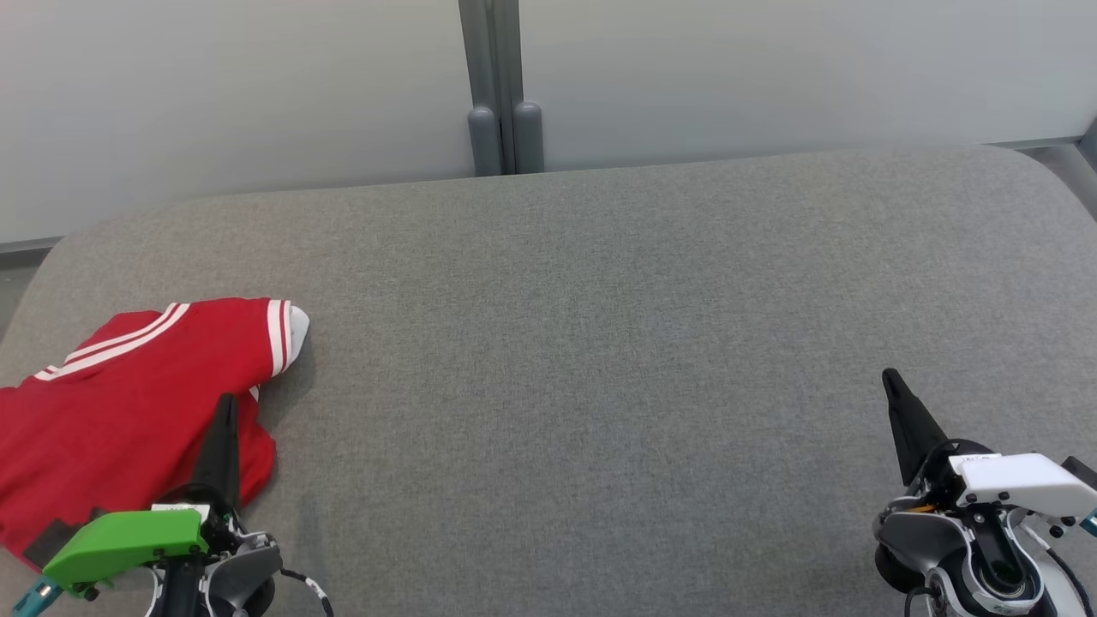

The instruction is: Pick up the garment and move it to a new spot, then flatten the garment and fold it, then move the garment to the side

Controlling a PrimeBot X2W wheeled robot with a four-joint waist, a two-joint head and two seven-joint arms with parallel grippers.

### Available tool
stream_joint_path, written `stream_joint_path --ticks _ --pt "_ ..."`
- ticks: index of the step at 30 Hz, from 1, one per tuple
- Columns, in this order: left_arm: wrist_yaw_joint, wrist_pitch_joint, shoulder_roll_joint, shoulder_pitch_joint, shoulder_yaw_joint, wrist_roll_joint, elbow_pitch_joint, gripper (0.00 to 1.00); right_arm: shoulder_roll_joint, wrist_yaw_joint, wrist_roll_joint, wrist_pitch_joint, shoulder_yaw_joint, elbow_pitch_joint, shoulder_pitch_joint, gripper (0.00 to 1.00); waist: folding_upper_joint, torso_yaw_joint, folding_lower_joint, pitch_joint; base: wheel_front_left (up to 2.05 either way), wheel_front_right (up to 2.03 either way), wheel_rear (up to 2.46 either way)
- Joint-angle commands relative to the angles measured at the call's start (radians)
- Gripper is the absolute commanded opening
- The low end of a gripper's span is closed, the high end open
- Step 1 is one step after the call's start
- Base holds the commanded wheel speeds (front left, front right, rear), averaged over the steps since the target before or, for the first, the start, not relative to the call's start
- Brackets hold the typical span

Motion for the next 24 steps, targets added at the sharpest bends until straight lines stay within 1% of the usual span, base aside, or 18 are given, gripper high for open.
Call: stream_joint_path --ticks 1,2,6,11,15,21,24 --pt "-0.001 0.001 0.001 -0.016 0.001 0.006 0.000 0.00 -0.001 0.000 -0.005 0.002 0.000 0.001 -0.007 0.00 0.0000 0.000 0.0000 0.000 0.00 0.00 0.00" --pt "0.000 0.000 0.000 0.001 -0.001 0.000 0.002 1.00 0.000 0.000 0.000 0.000 0.000 0.003 0.002 1.00 0.0000 0.000 0.0000 0.000 0.00 0.00 0.00" --pt "0.000 -0.002 -0.009 0.030 -0.004 0.000 0.035 1.00 0.009 0.000 0.000 -0.001 0.003 0.036 0.030 1.00 0.0000 0.000 0.0000 0.000 0.00 0.00 0.00" --pt "0.000 -0.026 -0.008 0.033 -0.028 0.010 0.020 1.00 0.008 0.000 -0.015 -0.026 0.025 0.024 0.032 1.00 0.0000 0.000 0.0000 0.001 0.00 0.00 0.00" --pt "0.000 -0.047 -0.004 0.035 -0.049 0.036 0.005 1.00 0.005 0.000 -0.054 -0.047 0.037 0.017 0.034 1.00 0.0000 0.000 0.0000 0.002 0.00 0.00 0.00" --pt "0.000 -0.075 -0.002 0.037 -0.065 0.158 -0.013 1.00 0.006 0.000 -0.171 -0.075 0.045 0.000 0.036 1.00 0.0000 0.000 0.0000 0.004 0.00 0.00 0.00" --pt "0.000 -0.089 -0.003 0.038 -0.072 0.242 -0.026 1.00 0.005 0.000 -0.249 -0.088 0.060 -0.010 0.037 1.00 0.0000 0.001 0.0000 0.005 0.00 0.00 0.00"
